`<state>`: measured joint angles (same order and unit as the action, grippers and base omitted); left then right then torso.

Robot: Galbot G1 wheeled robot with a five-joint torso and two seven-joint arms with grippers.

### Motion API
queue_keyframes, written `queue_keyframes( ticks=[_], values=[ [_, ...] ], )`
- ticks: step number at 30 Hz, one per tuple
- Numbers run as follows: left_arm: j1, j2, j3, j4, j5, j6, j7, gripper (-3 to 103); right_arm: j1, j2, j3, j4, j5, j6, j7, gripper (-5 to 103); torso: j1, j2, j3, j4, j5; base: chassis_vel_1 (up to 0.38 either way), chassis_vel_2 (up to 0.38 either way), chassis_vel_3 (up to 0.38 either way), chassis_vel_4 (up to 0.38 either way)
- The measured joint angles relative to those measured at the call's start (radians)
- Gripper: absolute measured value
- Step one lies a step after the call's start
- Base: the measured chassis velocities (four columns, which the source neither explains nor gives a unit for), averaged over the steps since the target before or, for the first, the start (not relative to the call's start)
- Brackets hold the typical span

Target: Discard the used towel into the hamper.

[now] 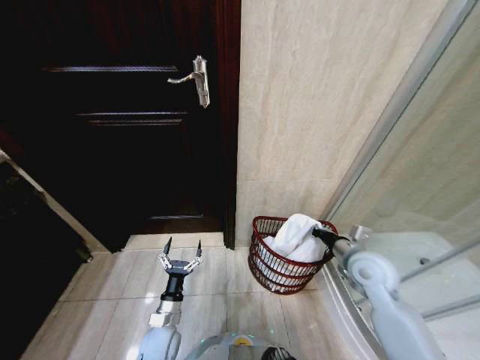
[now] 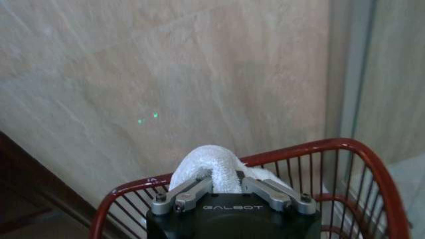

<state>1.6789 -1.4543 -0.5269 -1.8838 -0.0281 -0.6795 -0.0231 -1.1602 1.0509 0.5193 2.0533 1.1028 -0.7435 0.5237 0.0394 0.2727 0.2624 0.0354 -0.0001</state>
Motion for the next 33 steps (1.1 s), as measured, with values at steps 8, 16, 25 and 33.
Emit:
queue_keyframes(
  ticks=[8, 16, 25, 33],
  values=[
    [-0.009, -0.02, -0.004, -0.004, -0.006, 0.005, -0.002, 100, 0.213, -0.02, -0.172, -0.212, 0.12, 0.006, 0.087, 3, 0.0, 0.001, 0.001, 0.0003, -0.0001, 0.0, 0.0, 0.0, 0.0],
    [-0.024, -0.012, -0.016, 0.003, -0.025, 0.018, -0.003, 100, 0.297, 0.004, -0.246, -0.372, 0.239, 0.008, 0.115, 3, 0.001, 0.002, 0.001, -0.0001, 0.0011, 0.0, 0.0, 0.0, 0.0],
    [-0.032, -0.008, -0.007, 0.015, -0.032, 0.016, 0.0, 100, 0.333, 0.039, -0.277, -0.488, 0.318, 0.009, 0.146, 3, 0.001, 0.002, 0.001, 0.0003, 0.0005, 0.0, 0.0, 0.0, 0.0],
    [-0.039, 0.0, -0.007, 0.033, -0.038, 0.014, 0.007, 100, 0.3, 0.045, -0.268, -0.516, 0.304, 0.01, 0.159, 3, 0.001, 0.003, 0.002, 0.0002, 0.0, 0.0, 0.0, 0.0, 0.0]
  ],
)
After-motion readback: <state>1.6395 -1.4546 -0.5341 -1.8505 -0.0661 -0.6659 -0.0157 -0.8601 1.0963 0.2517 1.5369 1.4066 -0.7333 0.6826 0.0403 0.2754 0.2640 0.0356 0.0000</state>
